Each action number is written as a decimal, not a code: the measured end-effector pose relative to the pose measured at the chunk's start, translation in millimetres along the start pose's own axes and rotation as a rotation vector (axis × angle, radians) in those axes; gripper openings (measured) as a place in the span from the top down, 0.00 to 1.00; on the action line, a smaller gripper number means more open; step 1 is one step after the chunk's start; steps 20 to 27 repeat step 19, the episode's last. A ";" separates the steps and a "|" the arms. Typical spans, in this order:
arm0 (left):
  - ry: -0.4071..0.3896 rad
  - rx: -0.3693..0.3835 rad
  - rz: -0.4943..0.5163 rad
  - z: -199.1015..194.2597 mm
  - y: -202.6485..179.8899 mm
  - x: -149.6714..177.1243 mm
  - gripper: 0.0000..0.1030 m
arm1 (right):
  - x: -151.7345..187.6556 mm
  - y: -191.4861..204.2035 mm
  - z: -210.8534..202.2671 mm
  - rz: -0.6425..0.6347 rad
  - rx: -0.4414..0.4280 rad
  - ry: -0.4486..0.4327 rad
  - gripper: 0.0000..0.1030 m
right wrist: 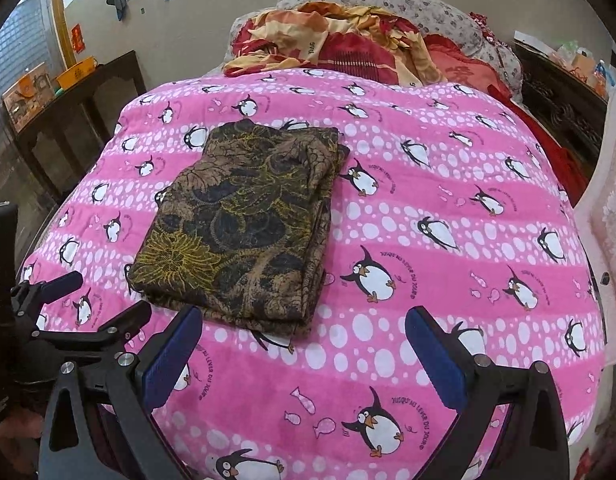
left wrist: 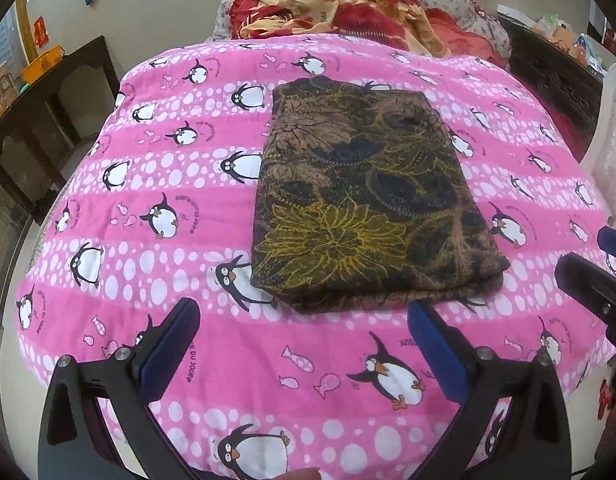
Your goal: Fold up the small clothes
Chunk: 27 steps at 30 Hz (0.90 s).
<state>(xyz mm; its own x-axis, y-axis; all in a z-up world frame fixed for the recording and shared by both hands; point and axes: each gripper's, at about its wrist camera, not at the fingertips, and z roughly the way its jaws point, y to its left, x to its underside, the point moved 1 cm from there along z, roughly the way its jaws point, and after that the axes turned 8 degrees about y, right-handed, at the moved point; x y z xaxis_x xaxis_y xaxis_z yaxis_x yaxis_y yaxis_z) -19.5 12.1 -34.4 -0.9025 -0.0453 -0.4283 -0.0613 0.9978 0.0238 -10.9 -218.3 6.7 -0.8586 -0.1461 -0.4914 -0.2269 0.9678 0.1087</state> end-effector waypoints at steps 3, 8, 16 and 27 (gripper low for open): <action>0.001 0.014 -0.007 -1.0 0.3 -1.4 0.00 | -2.7 2.2 -4.3 -0.003 -0.009 -0.011 0.00; -0.006 0.032 -0.016 -3.0 -0.3 -3.4 0.00 | -6.2 8.3 -7.9 -0.023 -0.003 -0.020 0.00; -0.054 0.052 -0.031 -9.3 0.5 -1.8 0.00 | -10.9 15.7 -9.7 -0.028 0.026 -0.024 0.00; -0.070 0.045 -0.025 -12.4 1.5 -2.7 0.00 | -14.1 20.6 -12.2 -0.023 0.018 -0.036 0.00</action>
